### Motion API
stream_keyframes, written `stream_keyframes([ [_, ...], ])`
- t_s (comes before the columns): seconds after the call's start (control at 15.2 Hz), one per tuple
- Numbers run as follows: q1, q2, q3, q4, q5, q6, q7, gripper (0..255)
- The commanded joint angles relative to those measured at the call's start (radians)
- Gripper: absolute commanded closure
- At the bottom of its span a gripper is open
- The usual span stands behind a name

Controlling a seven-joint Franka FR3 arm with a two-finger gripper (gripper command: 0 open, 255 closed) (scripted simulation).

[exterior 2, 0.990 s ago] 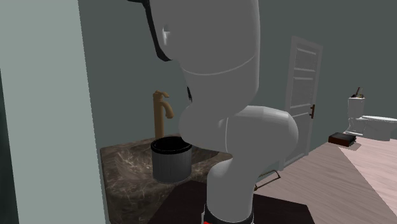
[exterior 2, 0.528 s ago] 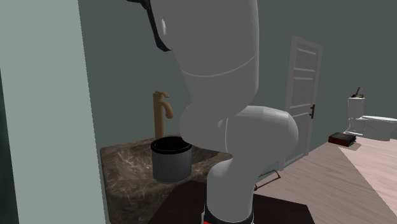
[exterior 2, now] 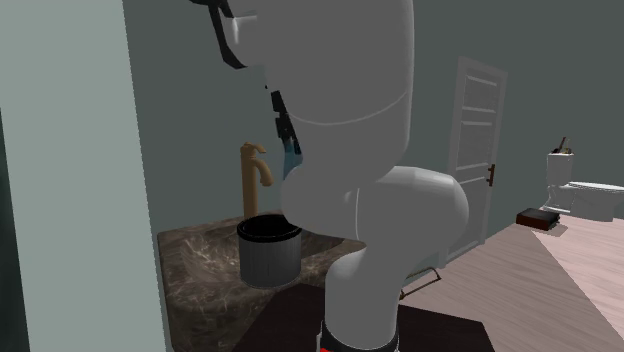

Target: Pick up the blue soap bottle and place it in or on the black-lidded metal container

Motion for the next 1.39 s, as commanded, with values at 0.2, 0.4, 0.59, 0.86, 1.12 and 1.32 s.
stream_keyframes([
  [0.2,0.048,-0.021,0.085,0.075,0.043,-0.066,0.119,255],
  [0.4,0.067,-0.012,0.124,0.099,0.058,-0.076,0.174,255],
  [0.59,0.081,-0.011,0.132,0.059,0.063,-0.037,0.181,255],
  [0.86,0.094,-0.008,0.146,0.007,0.072,0.016,0.189,255],
  [1.12,0.099,-0.005,0.167,-0.041,0.085,0.067,0.192,255],
  [1.32,0.102,-0.001,0.184,-0.075,0.096,0.107,0.195,255],
])
